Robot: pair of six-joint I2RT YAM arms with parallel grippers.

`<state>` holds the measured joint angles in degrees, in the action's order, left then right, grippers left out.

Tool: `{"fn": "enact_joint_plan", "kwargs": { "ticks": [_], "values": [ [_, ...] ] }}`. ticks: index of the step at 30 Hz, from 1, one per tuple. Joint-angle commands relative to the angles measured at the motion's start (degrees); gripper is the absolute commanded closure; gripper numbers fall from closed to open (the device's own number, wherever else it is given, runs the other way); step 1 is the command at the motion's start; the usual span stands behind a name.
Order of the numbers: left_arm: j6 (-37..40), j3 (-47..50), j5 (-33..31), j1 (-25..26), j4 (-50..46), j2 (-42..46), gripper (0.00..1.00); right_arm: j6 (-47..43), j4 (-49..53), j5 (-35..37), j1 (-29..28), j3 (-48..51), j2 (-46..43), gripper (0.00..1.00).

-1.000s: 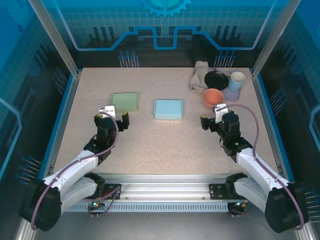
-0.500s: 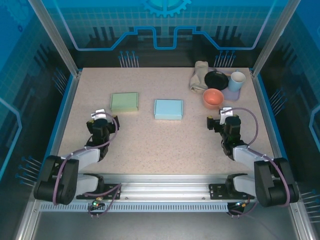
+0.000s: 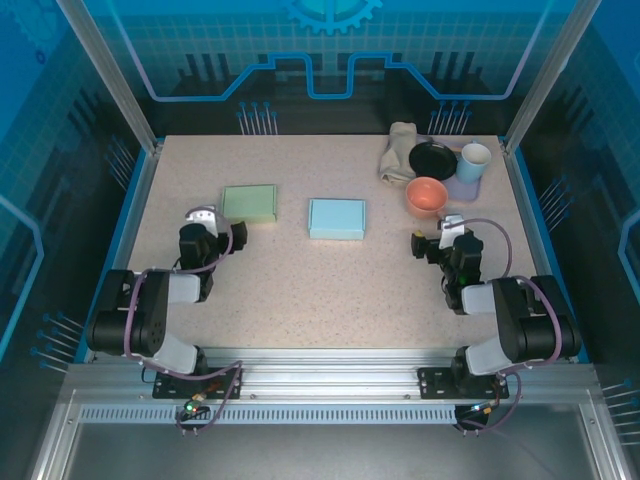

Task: Fold the paper box

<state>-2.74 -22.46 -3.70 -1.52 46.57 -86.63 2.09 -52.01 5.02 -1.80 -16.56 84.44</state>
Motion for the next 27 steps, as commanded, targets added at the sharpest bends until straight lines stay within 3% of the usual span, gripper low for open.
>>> {"fn": "enact_joint_plan", "kwargs": {
  "ticks": [1,5,10,27],
  "values": [
    [1.91,-1.12,3.09,0.45,-1.47,-0.16,0.01,0.02,1.86,-3.07,0.99,-3.80,0.77,0.00],
    [2.03,-1.34,2.85,0.59,-1.58,-0.18,0.01,-1.44,7.26,-2.22,-0.44,-7.26,1.51,0.00],
    [2.92,-1.46,0.01,2.11,-1.85,-0.18,0.01,-2.33,7.98,-0.80,-1.56,-7.79,1.73,0.00],
    [3.20,-1.56,-0.60,2.59,-2.17,-0.13,0.01,-2.30,8.05,-0.80,-1.56,-7.85,1.71,0.00]
  ]
}}
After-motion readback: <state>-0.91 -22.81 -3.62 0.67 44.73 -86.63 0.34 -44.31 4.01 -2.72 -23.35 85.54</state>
